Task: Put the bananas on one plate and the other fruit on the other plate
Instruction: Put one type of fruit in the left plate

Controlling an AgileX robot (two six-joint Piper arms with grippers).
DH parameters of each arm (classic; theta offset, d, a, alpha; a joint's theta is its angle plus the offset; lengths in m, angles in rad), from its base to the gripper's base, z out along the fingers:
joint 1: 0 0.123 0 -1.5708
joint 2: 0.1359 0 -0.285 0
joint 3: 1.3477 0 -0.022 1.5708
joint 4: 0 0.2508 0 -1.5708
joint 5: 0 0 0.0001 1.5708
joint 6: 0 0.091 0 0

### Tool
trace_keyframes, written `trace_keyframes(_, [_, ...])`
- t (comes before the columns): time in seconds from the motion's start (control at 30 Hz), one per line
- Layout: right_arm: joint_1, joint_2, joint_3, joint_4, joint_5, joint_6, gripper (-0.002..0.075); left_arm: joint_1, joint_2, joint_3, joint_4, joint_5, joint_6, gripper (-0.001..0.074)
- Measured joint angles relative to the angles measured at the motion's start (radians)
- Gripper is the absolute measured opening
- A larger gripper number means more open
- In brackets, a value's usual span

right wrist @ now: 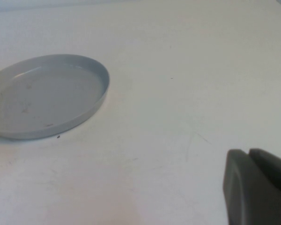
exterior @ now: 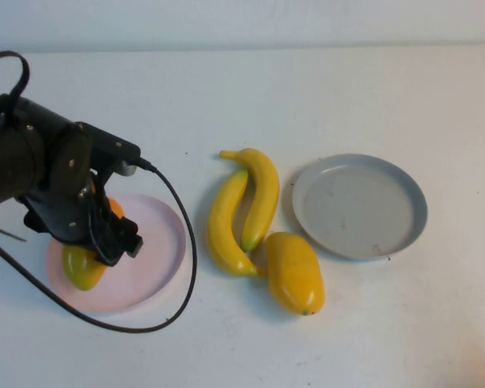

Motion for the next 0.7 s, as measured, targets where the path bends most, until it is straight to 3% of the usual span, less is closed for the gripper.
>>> trace_keyframes(0.33, [0.0,0.0,0.0,0.0,0.0,0.0,-0.0017,0.067,0.094,0.0,-0.021,-0.034,-0.009,0.0546])
trace_keyframes(0.53, [0.0,0.0,0.0,0.0,0.0,0.0,-0.0017,0.067,0.095,-0.002,-0.029,-0.031,-0.022,0.0664])
trace_keyframes(0.7, [0.0,0.0,0.0,0.0,0.0,0.0,-0.0017,0.067,0.096,-0.087,-0.032,0.077,-0.048,0.0668])
